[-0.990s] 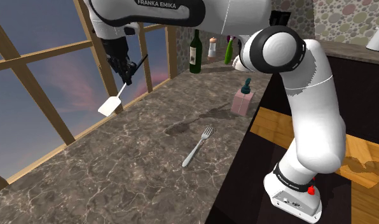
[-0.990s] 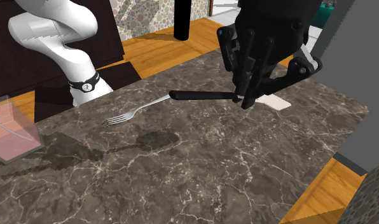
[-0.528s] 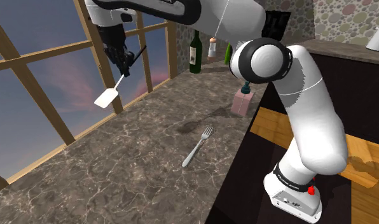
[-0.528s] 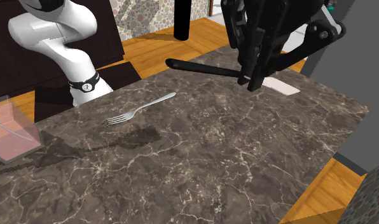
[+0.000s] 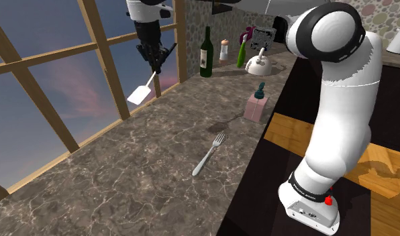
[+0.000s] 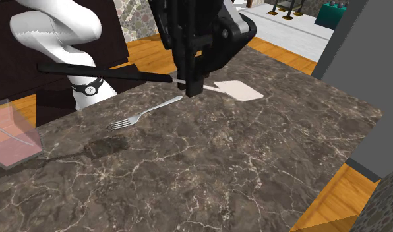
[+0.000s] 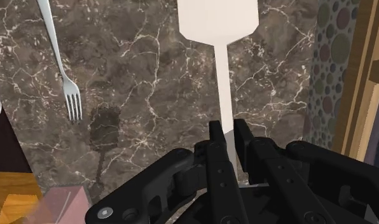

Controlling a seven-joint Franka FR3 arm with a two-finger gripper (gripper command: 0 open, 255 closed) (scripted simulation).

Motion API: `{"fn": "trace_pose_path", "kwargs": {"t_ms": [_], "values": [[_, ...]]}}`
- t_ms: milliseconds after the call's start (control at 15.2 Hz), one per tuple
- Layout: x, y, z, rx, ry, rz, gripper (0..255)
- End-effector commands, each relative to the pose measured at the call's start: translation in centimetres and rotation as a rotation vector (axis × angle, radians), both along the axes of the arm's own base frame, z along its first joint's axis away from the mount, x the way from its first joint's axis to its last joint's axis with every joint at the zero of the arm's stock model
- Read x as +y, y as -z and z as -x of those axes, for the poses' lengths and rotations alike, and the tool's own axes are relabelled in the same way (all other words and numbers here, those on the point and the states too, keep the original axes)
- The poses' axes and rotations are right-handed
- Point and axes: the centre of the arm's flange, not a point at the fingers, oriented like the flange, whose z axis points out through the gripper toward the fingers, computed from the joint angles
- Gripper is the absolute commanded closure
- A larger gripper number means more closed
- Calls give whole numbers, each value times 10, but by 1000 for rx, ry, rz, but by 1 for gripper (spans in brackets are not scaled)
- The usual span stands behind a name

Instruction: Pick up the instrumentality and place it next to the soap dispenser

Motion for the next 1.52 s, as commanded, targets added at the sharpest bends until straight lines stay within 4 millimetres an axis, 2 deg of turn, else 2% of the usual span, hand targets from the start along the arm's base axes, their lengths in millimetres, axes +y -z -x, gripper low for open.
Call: {"fn": "trace_pose_path", "kwargs": {"t_ms": [0,1452], "values": [[-26,3,11,1,1,0,255],[-296,3,117,1,1,0,255]]}}
